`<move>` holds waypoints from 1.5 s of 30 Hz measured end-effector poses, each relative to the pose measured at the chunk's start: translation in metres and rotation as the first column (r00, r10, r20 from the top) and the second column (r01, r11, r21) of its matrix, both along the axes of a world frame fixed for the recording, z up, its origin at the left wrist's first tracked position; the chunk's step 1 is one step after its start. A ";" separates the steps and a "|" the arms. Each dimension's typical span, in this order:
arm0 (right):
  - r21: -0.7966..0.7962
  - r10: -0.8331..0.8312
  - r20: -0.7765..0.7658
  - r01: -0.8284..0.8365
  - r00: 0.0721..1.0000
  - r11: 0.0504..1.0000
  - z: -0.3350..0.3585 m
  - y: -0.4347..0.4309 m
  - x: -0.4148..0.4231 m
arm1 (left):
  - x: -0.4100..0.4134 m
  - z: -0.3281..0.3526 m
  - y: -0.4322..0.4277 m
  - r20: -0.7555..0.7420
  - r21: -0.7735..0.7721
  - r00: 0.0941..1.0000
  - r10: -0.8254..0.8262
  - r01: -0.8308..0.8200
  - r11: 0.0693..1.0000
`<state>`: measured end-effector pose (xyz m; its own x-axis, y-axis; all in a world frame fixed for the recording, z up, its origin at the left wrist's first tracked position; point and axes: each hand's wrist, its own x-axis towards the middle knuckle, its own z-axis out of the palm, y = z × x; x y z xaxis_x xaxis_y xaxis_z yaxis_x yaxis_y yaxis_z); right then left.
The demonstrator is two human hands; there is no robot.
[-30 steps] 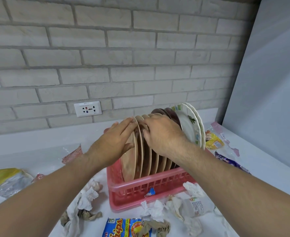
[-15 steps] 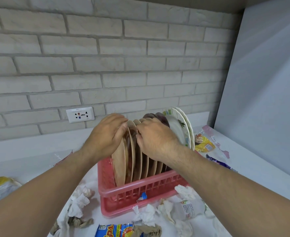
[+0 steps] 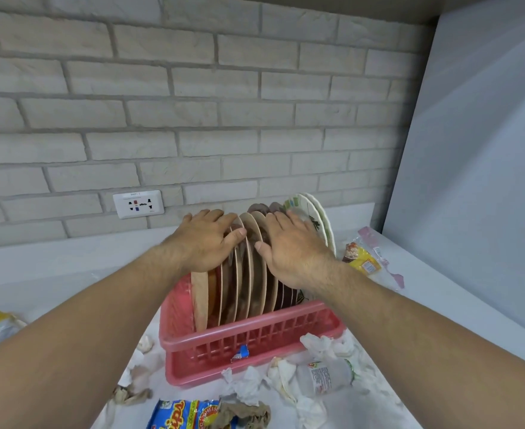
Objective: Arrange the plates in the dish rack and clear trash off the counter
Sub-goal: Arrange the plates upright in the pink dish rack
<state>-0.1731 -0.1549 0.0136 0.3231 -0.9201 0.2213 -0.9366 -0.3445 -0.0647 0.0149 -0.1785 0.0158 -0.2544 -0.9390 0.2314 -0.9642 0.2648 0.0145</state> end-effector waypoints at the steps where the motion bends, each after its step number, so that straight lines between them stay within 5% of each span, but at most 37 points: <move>1: 0.001 0.009 0.008 -0.009 1.000 1.000 -0.001 0.000 -0.001 | -0.002 0.002 0.000 -0.006 0.008 1.000 0.010 -0.010 1.000; 21: 0.036 0.168 0.073 -0.171 0.983 0.985 -0.006 0.005 -0.034 | -0.033 0.011 -0.001 0.054 0.082 0.998 0.041 -0.046 0.996; 25: 0.001 0.186 0.059 -0.187 0.981 0.982 -0.006 0.012 -0.045 | -0.042 0.010 0.009 0.013 -0.186 1.000 -0.003 0.005 0.982; 30: -0.054 0.210 0.101 -0.205 0.973 0.977 -0.007 0.023 -0.057 | -0.055 0.011 0.039 -0.120 -0.345 0.981 -0.153 0.103 0.933; 41: -0.218 0.155 0.319 -0.086 0.935 0.972 -0.034 0.051 -0.094 | -0.082 -0.026 0.076 -0.417 -0.397 0.862 -0.289 0.113 0.911; 45: -0.276 0.135 0.360 -0.033 0.923 0.960 -0.049 0.064 -0.112 | -0.097 -0.034 0.084 -0.413 -0.443 0.831 -0.373 0.174 0.879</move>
